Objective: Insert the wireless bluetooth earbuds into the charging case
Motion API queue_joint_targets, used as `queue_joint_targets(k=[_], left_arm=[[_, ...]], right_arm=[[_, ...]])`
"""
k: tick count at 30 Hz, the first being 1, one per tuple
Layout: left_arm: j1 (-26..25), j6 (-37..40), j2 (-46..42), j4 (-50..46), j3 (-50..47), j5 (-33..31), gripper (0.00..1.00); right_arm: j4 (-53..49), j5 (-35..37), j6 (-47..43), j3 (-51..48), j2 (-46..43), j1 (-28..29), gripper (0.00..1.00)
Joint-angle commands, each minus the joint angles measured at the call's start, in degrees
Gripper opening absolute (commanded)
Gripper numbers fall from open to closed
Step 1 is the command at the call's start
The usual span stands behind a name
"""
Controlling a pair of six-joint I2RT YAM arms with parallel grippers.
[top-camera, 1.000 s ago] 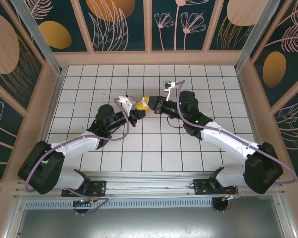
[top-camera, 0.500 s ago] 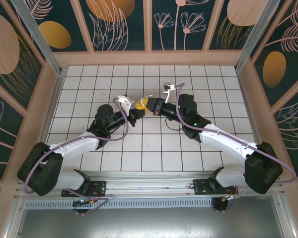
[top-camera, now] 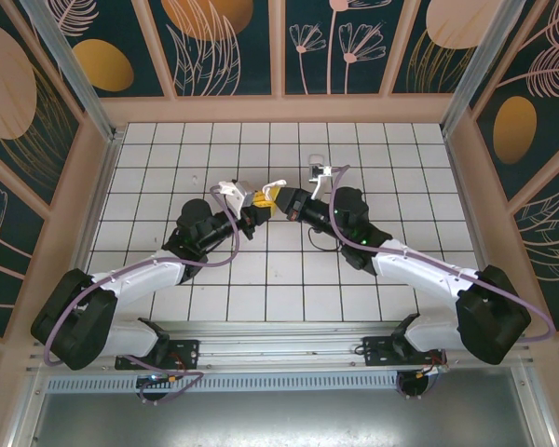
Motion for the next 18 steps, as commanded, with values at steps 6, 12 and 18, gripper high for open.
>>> queue_joint_targets(k=[6, 12, 18], left_arm=[[-0.12, -1.08, -2.44, 6.55, 0.47, -0.73, 0.0], [-0.18, -0.4, -3.33, 5.63, 0.25, -1.44, 0.0], [-0.19, -0.09, -3.72, 5.22, 0.36, -1.56, 0.0]], right_arm=[[1.68, 3.71, -0.37, -3.38, -1.11, 0.79, 0.12], [-0.16, 4.47, -1.68, -3.73, -1.08, 1.21, 0.14], [-2.28, 5.13, -2.16, -3.38, -0.98, 1.75, 0.23]])
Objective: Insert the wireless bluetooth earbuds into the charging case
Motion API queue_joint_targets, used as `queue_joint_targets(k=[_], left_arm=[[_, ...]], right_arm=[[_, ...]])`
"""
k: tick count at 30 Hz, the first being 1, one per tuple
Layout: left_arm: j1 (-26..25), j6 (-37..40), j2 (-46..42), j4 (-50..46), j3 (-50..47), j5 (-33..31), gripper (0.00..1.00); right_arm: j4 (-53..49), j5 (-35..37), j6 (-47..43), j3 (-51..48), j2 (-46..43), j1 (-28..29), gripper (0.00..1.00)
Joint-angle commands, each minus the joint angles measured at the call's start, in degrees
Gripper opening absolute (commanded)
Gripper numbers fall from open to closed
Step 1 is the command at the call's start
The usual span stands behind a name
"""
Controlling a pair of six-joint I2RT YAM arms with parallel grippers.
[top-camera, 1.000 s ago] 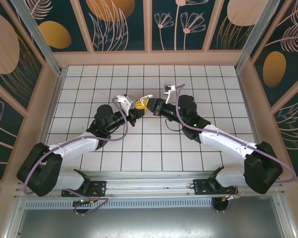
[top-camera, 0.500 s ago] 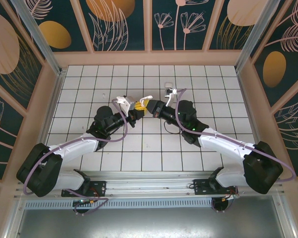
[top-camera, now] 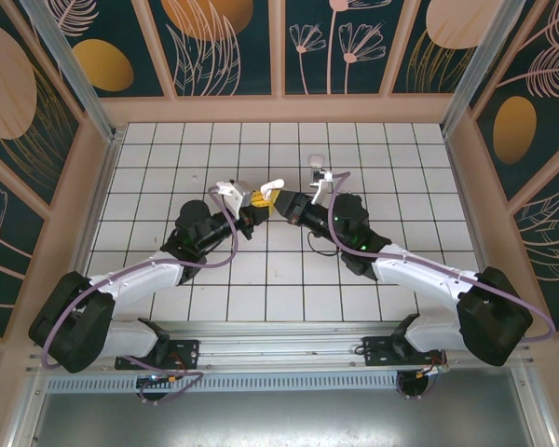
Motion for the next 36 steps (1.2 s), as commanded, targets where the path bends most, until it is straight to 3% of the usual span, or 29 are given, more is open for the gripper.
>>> queue_joint_targets(k=[1, 13, 24, 31, 36], left_arm=[[-0.19, -0.14, -2.58, 5.73, 0.85, -0.2, 0.0], [-0.15, 0.06, -2.73, 3.97, 0.65, 0.74, 0.0], [-0.13, 4.2, -2.73, -3.17, 1.43, 2.52, 0.0], [-0.12, 7.93, -3.11, -7.96, 2.34, 3.47, 0.0], [-0.11, 9.12, -3.26, -9.83, 2.94, 4.45, 0.0]], right_arm=[[-5.04, 2.05, -1.28, -0.7, -0.25, 0.32, 0.25], [-18.51, 5.39, -5.08, 6.68, -1.63, 0.59, 0.35], [-48.6, 7.64, -15.83, 23.03, -2.57, 0.6, 0.35], [-65.72, 1.71, -23.25, 34.52, 2.63, 0.51, 0.32], [-70.92, -1.91, -25.72, 38.29, 5.34, 0.49, 0.27]])
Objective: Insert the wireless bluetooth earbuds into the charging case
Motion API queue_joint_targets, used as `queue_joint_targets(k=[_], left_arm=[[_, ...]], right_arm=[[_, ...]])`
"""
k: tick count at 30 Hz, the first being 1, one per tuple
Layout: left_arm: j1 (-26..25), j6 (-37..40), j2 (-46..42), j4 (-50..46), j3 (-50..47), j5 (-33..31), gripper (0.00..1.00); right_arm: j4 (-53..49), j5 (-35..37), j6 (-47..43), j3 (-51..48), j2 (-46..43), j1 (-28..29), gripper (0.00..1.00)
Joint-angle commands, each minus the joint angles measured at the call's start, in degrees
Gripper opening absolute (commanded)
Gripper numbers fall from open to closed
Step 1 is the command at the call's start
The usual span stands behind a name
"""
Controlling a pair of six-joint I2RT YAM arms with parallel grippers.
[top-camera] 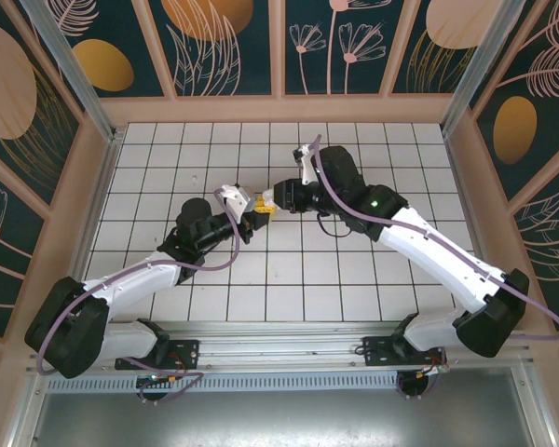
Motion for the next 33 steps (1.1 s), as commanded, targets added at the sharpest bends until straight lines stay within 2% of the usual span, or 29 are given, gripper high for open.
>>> queue_joint_targets(k=[1, 5, 12, 30, 33], left_arm=[[-0.12, 2.1, -1.54, -1.3, 1.97, 2.15, 0.0], [-0.11, 2.79, -2.0, -2.53, 2.23, 3.16, 0.0], [-0.08, 3.45, -2.2, -3.22, 2.28, 4.56, 0.0], [-0.09, 3.34, -1.84, -3.39, 2.41, 6.06, 0.0], [-0.07, 3.3, -1.75, -3.46, 2.42, 6.09, 0.0]], right_arm=[[-8.27, -3.35, -3.71, 2.46, 1.49, -0.14, 0.24], [-10.82, -3.91, -4.88, 4.2, 2.67, -0.43, 0.23], [-11.28, -5.29, -5.78, 4.7, 3.85, -0.41, 0.31], [-11.25, -5.29, -6.99, 5.75, 5.82, -0.36, 0.33], [-11.65, -5.07, -7.67, 6.01, 6.18, -0.34, 0.31]])
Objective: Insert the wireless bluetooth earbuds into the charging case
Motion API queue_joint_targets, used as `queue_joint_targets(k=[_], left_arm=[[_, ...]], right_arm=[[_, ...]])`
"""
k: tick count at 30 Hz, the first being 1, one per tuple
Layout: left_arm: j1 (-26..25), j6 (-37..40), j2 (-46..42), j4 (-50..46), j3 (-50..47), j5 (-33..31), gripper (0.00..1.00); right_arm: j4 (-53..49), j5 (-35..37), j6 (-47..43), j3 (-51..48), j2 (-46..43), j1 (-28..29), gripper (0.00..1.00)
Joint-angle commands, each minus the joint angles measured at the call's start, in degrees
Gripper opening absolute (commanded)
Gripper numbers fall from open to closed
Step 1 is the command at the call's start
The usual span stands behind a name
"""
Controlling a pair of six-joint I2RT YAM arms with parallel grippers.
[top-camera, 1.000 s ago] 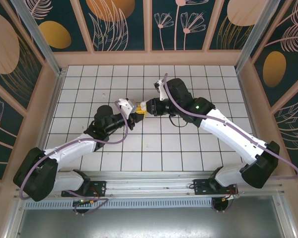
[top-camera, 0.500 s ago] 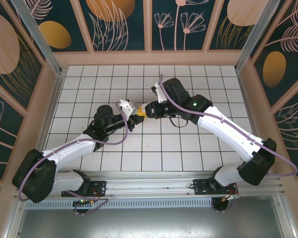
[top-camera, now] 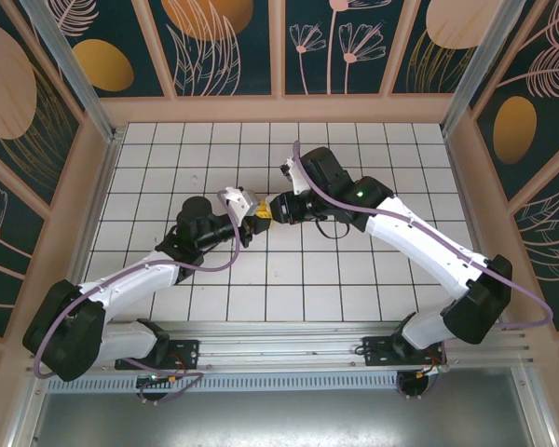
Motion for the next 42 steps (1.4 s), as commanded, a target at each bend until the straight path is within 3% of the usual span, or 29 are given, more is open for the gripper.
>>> queue_joint_targets(k=[1, 12, 30, 36, 42], left_arm=[[-0.07, 0.92, -0.66, 1.14, 1.43, 1.95, 0.0], [-0.1, 0.95, -0.51, 0.83, 1.8, 2.94, 0.0], [-0.15, 1.97, -0.07, 0.13, 1.8, 6.57, 0.0], [-0.19, 2.23, -0.16, 0.13, 1.89, 7.42, 0.0], [-0.05, 2.53, -0.24, 0.12, 1.98, 7.82, 0.0]], right_arm=[[-1.49, -0.17, -1.88, 2.28, 0.93, -0.3, 0.3], [-6.71, 4.04, -7.55, 5.54, 3.9, 0.88, 0.19], [-14.14, 18.19, -19.68, 12.75, 8.33, 6.65, 0.18], [-13.66, 20.22, -21.37, 12.8, 8.04, 7.57, 0.22], [-13.57, 22.74, -22.21, 12.74, 7.74, 8.39, 0.36]])
